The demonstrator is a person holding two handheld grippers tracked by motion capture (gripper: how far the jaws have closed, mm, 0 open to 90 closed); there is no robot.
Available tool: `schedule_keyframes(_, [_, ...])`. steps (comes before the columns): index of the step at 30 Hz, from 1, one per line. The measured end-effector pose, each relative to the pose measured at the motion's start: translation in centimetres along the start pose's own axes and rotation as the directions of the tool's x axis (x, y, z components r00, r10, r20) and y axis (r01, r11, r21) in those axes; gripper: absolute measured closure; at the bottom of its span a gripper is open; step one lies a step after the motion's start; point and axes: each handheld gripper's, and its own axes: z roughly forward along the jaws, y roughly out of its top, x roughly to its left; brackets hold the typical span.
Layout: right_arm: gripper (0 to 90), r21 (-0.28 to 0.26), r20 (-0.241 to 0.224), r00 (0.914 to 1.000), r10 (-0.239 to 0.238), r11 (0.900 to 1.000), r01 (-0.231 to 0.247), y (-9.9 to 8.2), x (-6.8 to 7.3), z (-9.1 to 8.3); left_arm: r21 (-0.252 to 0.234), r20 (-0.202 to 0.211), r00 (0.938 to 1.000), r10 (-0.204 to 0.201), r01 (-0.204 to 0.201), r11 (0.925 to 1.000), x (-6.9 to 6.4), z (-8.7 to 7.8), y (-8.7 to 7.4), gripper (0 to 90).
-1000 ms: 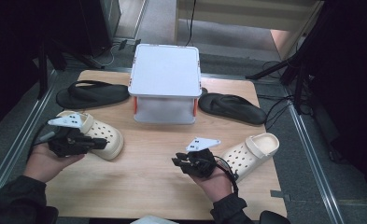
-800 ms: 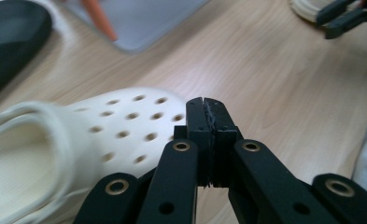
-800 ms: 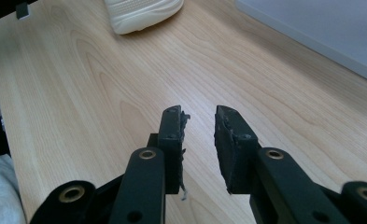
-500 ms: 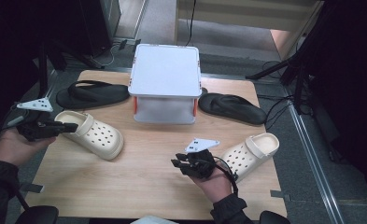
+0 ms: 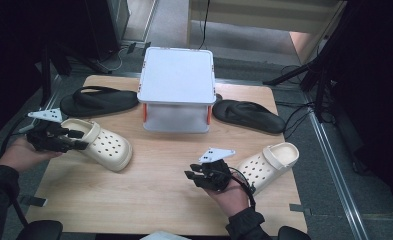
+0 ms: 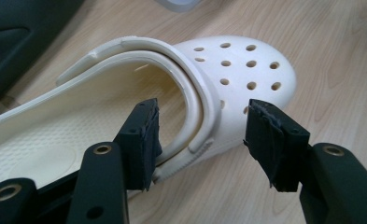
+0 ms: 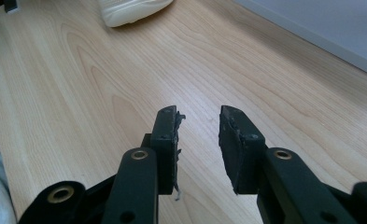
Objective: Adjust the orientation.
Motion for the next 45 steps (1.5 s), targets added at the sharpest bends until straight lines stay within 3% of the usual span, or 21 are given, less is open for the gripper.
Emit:
schedule_keyframes(5, [68.2, -0.002, 0.003, 1.0000, 0.001, 1.0000, -0.001, 0.0, 0.0, -0.1, -0.007, 0.039, 0.9987, -0.032, 0.032, 0.9995, 0.9, 1.3, -0.5, 49.7])
schedule_keyframes(13, [67.8, -0.015, 0.012, 0.9999, 0.005, 0.9999, -0.005, 0.0, -0.2, -0.3, -0.055, 0.136, 0.9900, -0.038, 0.045, 0.9975, 1.6, 1.2, -0.5, 72.6])
schedule_keyframes(17, [67.8, -0.018, 0.011, 0.9999, 0.002, 0.9998, -0.002, 0.1, -0.3, -0.3, -0.041, 0.143, 0.9880, -0.058, 0.065, 0.9971, 1.5, 1.0, -0.4, 76.2])
schedule_keyframes(18, [67.8, -0.017, 0.012, 0.9999, 0.002, 0.9998, -0.002, 0.1, -0.2, -0.3, -0.036, 0.157, 0.9850, -0.073, 0.079, 0.9962, 1.6, 1.0, -0.3, 76.8])
schedule_keyframes(21, [67.8, -0.017, 0.012, 0.9999, 0.001, 0.9999, -0.001, 0.1, -0.2, -0.3, -0.025, 0.138, 0.9871, -0.081, 0.085, 0.9960, 1.4, 0.6, 0.1, 78.0])
schedule_keyframes(24, [67.8, -0.017, 0.014, 0.9999, 0.001, 0.9998, -0.001, 0.1, -0.3, -0.3, -0.049, 0.124, 0.9888, -0.082, 0.089, 0.9948, 1.1, -0.1, 0.5, 78.4])
schedule_keyframes(25, [67.8, -0.018, 0.014, 0.9999, 0.002, 0.9998, -0.002, 0.1, -0.2, -0.3, -0.061, 0.140, 0.9863, -0.086, 0.096, 0.9935, 1.0, -0.4, 0.7, 78.5])
schedule_keyframes(28, [67.8, -0.022, 0.016, 0.9999, 0.002, 0.9998, -0.001, 0.2, -0.2, -0.4, -0.089, 0.147, 0.9850, -0.089, 0.103, 0.9907, 0.3, -1.1, 1.6, 78.6])
schedule_keyframes(35, [67.8, -0.033, 0.019, 0.9998, 0.004, 0.9994, -0.004, 0.2, -0.2, -0.6, -0.090, 0.141, 0.9854, -0.096, 0.109, 0.9900, -2.4, -0.9, 4.2, 78.6])
schedule_keyframes(41, [67.8, -0.048, 0.022, 0.9998, 0.004, 0.9989, -0.003, 0.3, -0.3, -1.1, -0.072, 0.165, 0.9812, -0.099, 0.112, 0.9911, -4.9, 0.7, 6.0, 78.5])
schedule_keyframes(45, [67.8, -0.064, 0.025, 0.9996, 0.015, 0.9978, -0.013, 0.1, -0.3, -1.6, -0.051, 0.173, 0.9825, -0.069, 0.079, 0.9956, -6.8, 2.7, 6.9, 78.4])
